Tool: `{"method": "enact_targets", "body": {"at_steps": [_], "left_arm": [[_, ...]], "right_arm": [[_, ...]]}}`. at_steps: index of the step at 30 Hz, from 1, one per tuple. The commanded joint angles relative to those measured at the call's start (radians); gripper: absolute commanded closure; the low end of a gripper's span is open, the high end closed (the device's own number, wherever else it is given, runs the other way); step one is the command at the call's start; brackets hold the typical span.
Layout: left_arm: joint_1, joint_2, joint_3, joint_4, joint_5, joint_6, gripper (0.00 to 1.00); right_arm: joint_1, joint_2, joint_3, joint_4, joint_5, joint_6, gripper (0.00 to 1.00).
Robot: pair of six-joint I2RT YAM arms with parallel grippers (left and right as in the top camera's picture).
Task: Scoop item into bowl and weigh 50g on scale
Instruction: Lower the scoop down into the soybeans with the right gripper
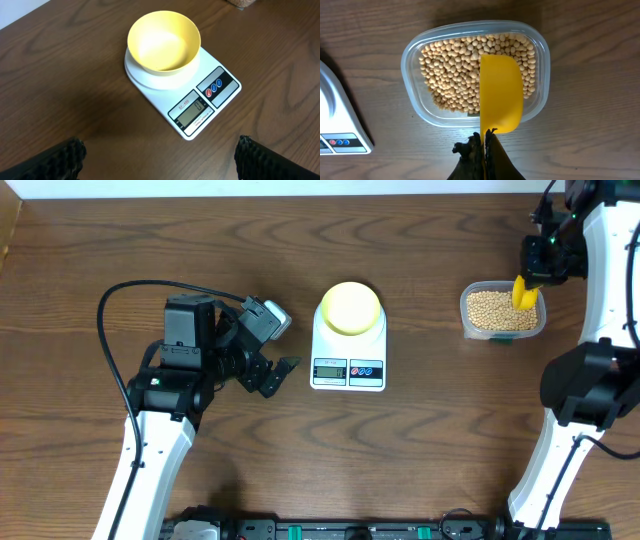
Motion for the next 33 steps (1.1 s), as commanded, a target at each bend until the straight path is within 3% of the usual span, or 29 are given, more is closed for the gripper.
{"method": "enact_targets", "body": {"at_steps": [1, 21, 33], "left_arm": [[0.003, 0.007, -0.004, 0.001, 0.005, 0.01, 0.02], [0.003, 0.007, -0.004, 0.001, 0.005, 0.01, 0.03], [0.003, 0.007, -0.004, 0.001, 0.005, 0.01, 0.02]], "right_arm": [[0.004, 0.01, 0.016, 0.0, 0.035, -0.009, 0.99], [0.004, 0.01, 0.009, 0.024, 0.109, -0.083, 0.99], [0.004, 0.01, -0.148, 0.068, 0.108, -0.104, 0.99]]}}
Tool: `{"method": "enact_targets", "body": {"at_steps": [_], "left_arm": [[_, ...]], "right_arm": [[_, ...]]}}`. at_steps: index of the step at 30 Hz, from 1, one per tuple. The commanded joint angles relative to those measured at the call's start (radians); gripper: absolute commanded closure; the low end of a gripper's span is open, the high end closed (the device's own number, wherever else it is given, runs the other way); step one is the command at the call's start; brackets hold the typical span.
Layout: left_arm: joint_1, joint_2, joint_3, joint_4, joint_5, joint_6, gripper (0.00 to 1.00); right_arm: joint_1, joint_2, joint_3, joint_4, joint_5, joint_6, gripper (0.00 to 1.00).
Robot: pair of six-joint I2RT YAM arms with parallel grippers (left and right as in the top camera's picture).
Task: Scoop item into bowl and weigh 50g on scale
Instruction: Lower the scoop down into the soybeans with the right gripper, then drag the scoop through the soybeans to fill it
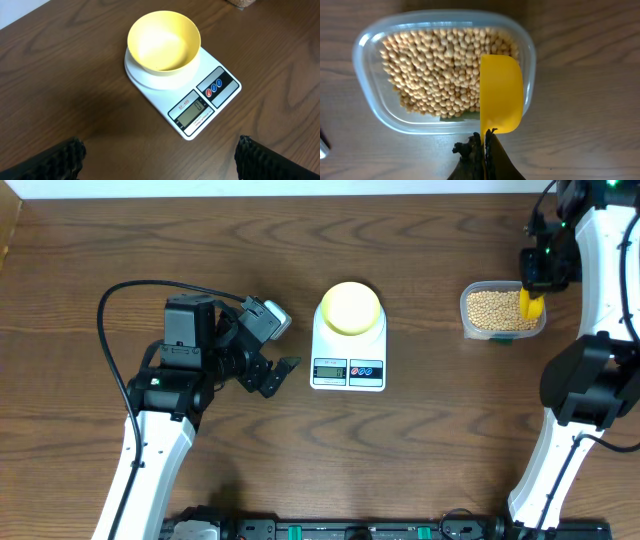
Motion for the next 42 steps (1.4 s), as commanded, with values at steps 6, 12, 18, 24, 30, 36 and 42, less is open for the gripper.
{"method": "enact_targets", "body": {"at_steps": [6, 12, 18, 24, 30, 36, 42], "left_arm": [[0.003, 0.007, -0.004, 0.001, 0.005, 0.01, 0.02], [0.003, 0.007, -0.004, 0.001, 0.005, 0.01, 0.03], [0.003, 0.007, -0.004, 0.001, 0.005, 0.01, 0.02], [0.003, 0.007, -0.004, 0.001, 0.005, 0.01, 0.02], [0.003, 0.007, -0.004, 0.001, 0.005, 0.01, 0.03], [0.003, 0.007, -0.004, 0.001, 0.005, 0.01, 0.02], [0.003, 0.007, -0.004, 0.001, 0.005, 0.01, 0.02]], "right_arm": [[0.004, 0.008, -0.118, 0.072, -0.02, -0.016, 0.99], [0.003, 0.008, -0.206, 0.164, -0.158, -0.027, 0.99], [-0.005, 0.008, -0.242, 0.199, -0.293, -0.027, 0.99], [-0.051, 0.008, -0.242, 0.198, -0.407, -0.027, 0.99], [-0.121, 0.008, -0.242, 0.195, -0.518, -0.057, 0.99], [-0.187, 0.008, -0.242, 0.182, -0.578, -0.096, 0.99], [-0.252, 0.008, -0.242, 0.173, -0.698, -0.176, 0.99]]}}
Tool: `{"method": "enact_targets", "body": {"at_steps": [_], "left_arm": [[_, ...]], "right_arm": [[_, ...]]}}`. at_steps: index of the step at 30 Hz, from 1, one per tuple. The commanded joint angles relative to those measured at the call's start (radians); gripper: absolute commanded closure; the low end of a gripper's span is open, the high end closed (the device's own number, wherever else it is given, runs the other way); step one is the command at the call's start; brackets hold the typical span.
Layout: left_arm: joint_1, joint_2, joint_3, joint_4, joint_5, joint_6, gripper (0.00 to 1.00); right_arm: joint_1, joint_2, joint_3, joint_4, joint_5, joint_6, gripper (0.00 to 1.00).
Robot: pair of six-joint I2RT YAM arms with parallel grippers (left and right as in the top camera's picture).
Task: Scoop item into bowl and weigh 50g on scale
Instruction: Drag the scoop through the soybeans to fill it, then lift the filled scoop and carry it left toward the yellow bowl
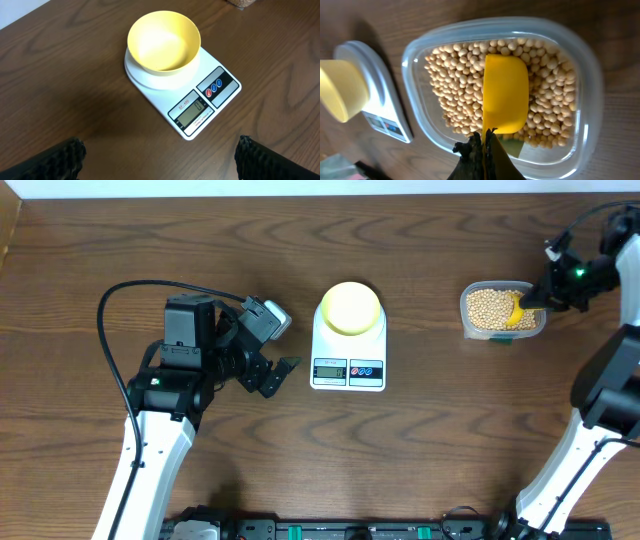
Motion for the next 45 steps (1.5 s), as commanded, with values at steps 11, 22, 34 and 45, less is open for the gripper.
{"method": "enact_targets", "body": {"at_steps": [11, 22, 34, 45], "left_arm": [[0.003, 0.007, -0.004, 0.001, 0.005, 0.01, 0.02], [0.003, 0.007, -0.004, 0.001, 0.005, 0.01, 0.02], [0.003, 0.007, -0.004, 0.001, 0.005, 0.01, 0.02], [0.003, 0.007, -0.004, 0.001, 0.005, 0.01, 0.02]], "right_arm": [[-0.128, 0.007, -0.002, -0.019, -0.175, -0.087, 0.99], [-0.219, 0.007, -0.002, -0.037, -0.327, -0.125, 0.99], [-0.226, 0.007, -0.002, -0.121, -0.489, -0.192, 0.99], [-0.113, 0.007, -0.002, -0.161, -0.653, -0.222, 0.99]]}}
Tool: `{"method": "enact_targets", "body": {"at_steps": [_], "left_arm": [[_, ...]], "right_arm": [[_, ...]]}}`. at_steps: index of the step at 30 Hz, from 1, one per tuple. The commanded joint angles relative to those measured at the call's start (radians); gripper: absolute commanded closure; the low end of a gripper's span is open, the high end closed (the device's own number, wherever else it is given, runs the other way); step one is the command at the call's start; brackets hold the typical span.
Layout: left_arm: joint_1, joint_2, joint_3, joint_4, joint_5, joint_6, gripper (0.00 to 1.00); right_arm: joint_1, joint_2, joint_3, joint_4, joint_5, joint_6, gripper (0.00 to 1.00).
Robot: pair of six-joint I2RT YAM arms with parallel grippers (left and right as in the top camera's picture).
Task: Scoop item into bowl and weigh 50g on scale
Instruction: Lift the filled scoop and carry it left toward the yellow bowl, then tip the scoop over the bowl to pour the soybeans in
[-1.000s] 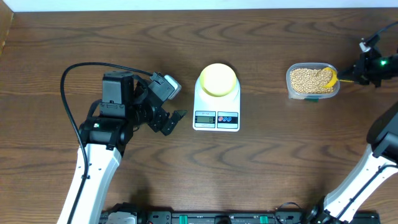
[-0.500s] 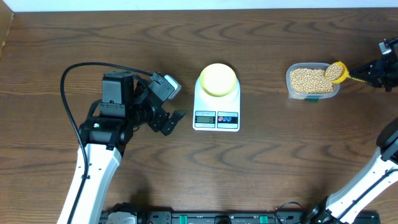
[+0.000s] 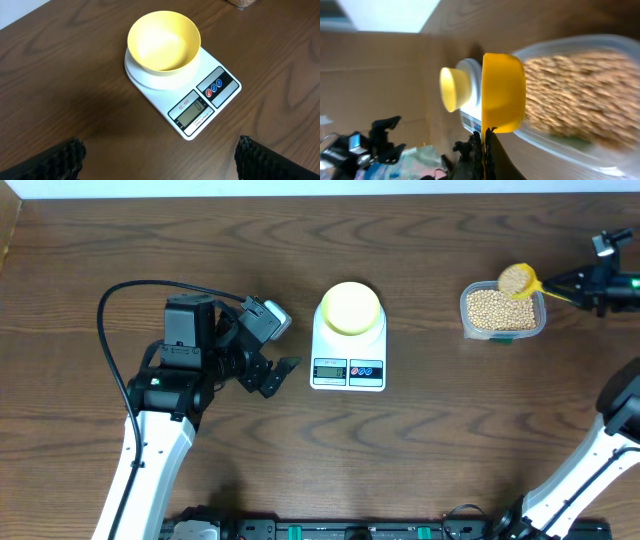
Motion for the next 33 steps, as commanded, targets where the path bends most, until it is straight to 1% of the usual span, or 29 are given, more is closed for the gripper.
{"method": "enact_targets", "body": {"at_steps": [1, 8, 17, 22, 27, 30, 33], "left_arm": [[0.002, 0.007, -0.004, 0.001, 0.005, 0.01, 0.02], [0.002, 0.007, -0.004, 0.001, 0.005, 0.01, 0.02], [0.002, 0.007, -0.004, 0.001, 0.005, 0.01, 0.02], [0.002, 0.007, -0.004, 0.001, 0.005, 0.01, 0.03], [0.002, 0.007, -0.004, 0.001, 0.005, 0.01, 0.02], [0.002, 0.007, -0.004, 0.001, 0.005, 0.01, 0.02], [0.002, 0.007, -0.004, 0.001, 0.005, 0.01, 0.02]], "right_arm": [[0.068, 0.007, -0.002, -0.001, -0.126, -0.031, 0.99], [0.201, 0.007, -0.002, -0.001, -0.195, -0.003, 0.99], [0.38, 0.007, -0.002, 0.003, -0.195, 0.087, 0.99], [0.47, 0.007, -0.002, 0.068, -0.137, 0.183, 0.99], [0.548, 0.007, -0.002, 0.188, -0.115, 0.282, 0.99], [0.59, 0.007, -0.002, 0.239, -0.039, 0.336, 0.99], [0.63, 0.007, -0.002, 0.258, 0.063, 0.352, 0.99]]}}
